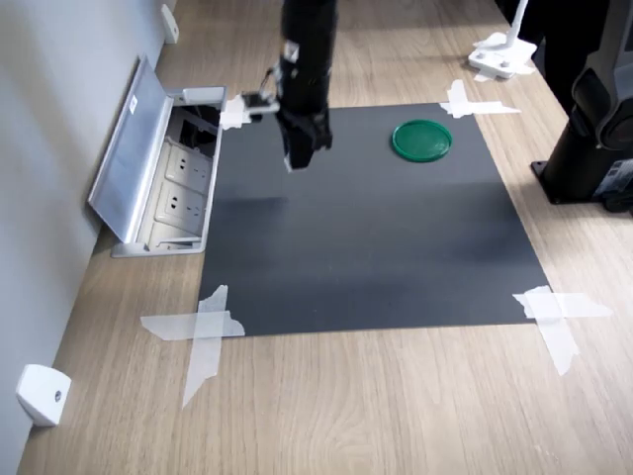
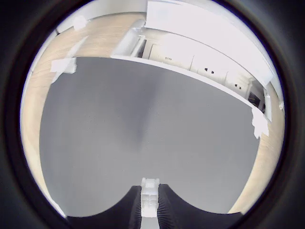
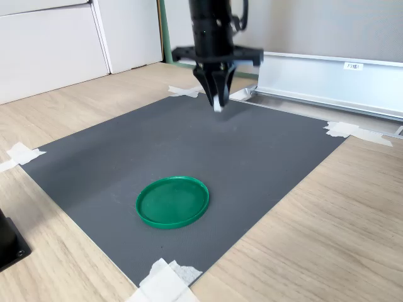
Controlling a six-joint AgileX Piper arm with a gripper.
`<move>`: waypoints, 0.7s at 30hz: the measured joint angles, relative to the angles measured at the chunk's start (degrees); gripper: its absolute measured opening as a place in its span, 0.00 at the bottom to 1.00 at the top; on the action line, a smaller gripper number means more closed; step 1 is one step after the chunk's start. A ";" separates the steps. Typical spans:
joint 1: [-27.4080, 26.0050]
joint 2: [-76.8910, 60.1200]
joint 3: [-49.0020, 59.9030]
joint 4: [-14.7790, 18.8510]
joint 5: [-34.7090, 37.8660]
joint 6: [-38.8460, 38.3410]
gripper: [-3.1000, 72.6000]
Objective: Grasp a white terminal and put it on the green lid.
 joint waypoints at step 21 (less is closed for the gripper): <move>0.00 -31.78 35.50 -7.39 3.00 0.71 0.15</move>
